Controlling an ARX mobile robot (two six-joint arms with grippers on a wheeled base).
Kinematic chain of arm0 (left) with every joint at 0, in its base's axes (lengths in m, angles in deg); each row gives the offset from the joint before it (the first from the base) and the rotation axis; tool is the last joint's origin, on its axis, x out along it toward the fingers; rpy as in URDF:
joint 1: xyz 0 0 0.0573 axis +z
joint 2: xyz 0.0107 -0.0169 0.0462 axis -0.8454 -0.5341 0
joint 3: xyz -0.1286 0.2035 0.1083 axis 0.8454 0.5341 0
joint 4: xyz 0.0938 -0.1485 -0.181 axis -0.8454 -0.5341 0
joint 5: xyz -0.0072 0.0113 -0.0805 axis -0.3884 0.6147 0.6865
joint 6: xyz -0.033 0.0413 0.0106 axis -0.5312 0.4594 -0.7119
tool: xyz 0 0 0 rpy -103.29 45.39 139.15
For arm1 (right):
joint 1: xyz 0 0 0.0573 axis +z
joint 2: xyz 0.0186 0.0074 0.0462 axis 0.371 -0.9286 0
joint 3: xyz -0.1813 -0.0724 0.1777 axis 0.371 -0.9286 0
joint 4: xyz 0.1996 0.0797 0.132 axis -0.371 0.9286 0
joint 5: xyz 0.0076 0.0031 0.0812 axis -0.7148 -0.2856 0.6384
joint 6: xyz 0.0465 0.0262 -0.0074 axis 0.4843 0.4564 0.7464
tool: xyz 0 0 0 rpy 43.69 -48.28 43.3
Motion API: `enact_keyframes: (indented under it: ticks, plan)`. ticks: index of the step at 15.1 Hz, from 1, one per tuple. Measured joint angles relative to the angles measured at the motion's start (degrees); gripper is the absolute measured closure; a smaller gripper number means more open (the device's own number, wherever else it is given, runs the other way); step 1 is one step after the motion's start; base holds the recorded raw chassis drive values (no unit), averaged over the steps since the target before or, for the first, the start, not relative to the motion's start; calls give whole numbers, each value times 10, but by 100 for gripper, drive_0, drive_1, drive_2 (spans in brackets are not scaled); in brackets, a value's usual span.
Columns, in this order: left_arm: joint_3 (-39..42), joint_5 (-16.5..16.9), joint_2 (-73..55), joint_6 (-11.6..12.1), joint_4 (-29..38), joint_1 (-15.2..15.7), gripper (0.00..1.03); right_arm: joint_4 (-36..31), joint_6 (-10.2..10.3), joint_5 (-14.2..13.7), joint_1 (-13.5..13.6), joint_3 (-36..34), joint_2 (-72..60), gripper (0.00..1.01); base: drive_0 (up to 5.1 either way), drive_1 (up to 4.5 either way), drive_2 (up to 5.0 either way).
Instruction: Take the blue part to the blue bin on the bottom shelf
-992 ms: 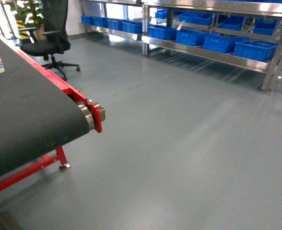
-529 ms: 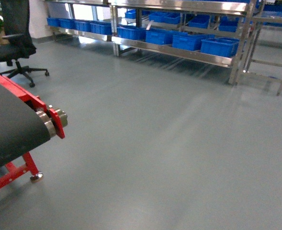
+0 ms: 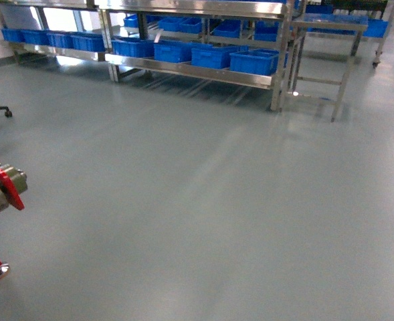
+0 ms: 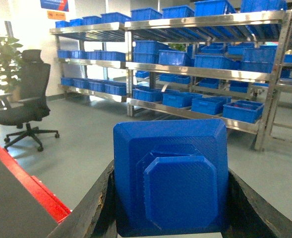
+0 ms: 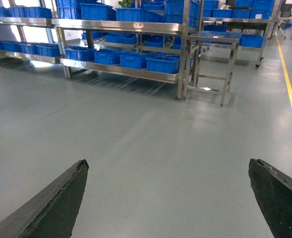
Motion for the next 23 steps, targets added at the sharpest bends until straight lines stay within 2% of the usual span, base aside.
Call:
enact_keyframes:
  ticks: [23]
  plan:
    - [0,4,0,0,-1,-4,58,0,0,0,0,0,0,3,-134,-134,-134]
